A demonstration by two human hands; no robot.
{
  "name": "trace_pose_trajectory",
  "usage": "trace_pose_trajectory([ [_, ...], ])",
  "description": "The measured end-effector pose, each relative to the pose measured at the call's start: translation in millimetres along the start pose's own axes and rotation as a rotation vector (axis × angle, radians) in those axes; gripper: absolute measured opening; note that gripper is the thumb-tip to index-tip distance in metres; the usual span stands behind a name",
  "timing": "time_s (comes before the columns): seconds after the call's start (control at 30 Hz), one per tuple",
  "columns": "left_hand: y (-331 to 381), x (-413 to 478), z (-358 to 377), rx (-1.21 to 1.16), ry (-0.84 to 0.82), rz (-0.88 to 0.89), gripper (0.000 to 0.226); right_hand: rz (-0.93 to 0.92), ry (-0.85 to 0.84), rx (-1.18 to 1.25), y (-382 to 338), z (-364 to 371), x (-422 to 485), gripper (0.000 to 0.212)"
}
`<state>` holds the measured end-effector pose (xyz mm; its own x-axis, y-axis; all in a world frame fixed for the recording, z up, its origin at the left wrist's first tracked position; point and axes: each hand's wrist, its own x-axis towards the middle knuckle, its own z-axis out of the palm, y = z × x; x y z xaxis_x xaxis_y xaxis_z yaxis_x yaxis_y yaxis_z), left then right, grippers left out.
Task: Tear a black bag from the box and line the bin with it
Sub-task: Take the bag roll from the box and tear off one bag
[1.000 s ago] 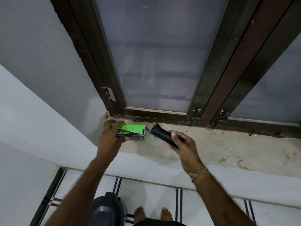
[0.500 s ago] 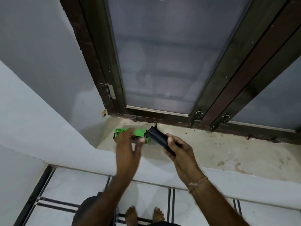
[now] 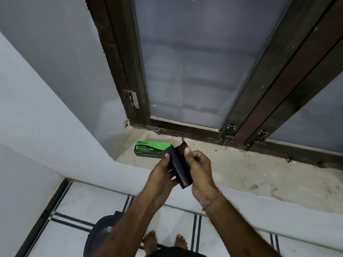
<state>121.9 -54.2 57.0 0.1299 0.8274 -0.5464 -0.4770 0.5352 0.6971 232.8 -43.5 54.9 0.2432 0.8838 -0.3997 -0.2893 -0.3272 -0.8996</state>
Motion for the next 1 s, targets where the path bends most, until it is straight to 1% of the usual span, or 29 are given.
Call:
trace_pose_trajectory([
  [0.07,-4.0,-1.1,3.6,0.029,-0.011,0.008,0.052,0.015,0.051,-0.008,0.2,-1.6,2.3,0.031],
  [0.17,-4.1,-3.2,7.1,0.108,-0.026,0.045,0.055,0.032,0.084,0.058,-3.0,-3.9,7.3,0.011],
  [0.2,-5.0,-4.7,7.6,0.128,-0.021,0.046,0.056,0.026,0.088,0.063,-4.0,-4.1,7.7,0.010],
  [0.3,-8.6,-9.8,11.4,0.129,-0.032,0.023,0.054,-0.038,0.073,0.038,-9.7,-3.5,1.1,0.024],
  [0.33,-9.8,-11.4,11.4,0.136,-0.036,0.022,0.054,-0.038,0.032,0.054,-11.4,-3.5,-4.0,0.029],
  [0.4,-12.3,-13.2,10.5,0.155,-0.045,0.035,0.054,-0.035,-0.103,0.048,-11.3,-7.3,-13.0,0.036],
  [0.47,-11.9,-15.1,9.7,0.166,-0.032,0.049,0.053,-0.113,-0.216,-0.109,-7.5,-14.1,-14.2,0.029],
  [0.5,-11.6,-15.0,8.6,0.163,-0.024,0.054,0.053,-0.167,-0.232,-0.210,-4.7,-16.6,-10.2,0.024],
  [0.53,-12.3,-15.3,7.3,0.154,-0.018,0.056,0.053,-0.201,-0.213,-0.295,-1.0,-19.3,-6.2,0.018],
  [0.57,-12.5,-15.1,6.1,0.144,-0.009,0.056,0.053,-0.223,-0.178,-0.353,3.2,-21.9,-1.6,0.018],
  [0.6,-13.0,-15.2,5.2,0.141,-0.003,0.052,0.053,-0.233,-0.140,-0.373,4.9,-24.3,1.0,0.024],
  [0.67,-11.4,-14.3,2.9,0.151,0.001,0.045,0.055,-0.219,-0.108,-0.318,6.2,-27.0,4.4,0.031],
  [0.77,-7.5,-13.4,4.8,0.164,0.002,0.038,0.057,-0.176,-0.090,-0.223,4.1,-27.4,4.9,0.026],
  [0.83,-6.9,-12.6,7.1,0.160,-0.007,0.022,0.060,-0.152,-0.083,-0.180,-2.1,-26.9,1.9,0.026],
  [0.87,-6.4,-12.6,8.7,0.159,-0.011,0.020,0.061,-0.130,-0.096,-0.148,-5.8,-27.7,0.4,0.027],
  [0.93,-6.0,-12.6,9.7,0.158,-0.018,0.032,0.059,-0.095,-0.191,-0.117,-9.8,-31.1,-1.4,0.028],
  [1.0,-7.3,-11.4,8.7,0.152,-0.022,0.050,0.056,-0.111,-0.281,-0.216,-6.9,-33.6,0.2,0.035],
])
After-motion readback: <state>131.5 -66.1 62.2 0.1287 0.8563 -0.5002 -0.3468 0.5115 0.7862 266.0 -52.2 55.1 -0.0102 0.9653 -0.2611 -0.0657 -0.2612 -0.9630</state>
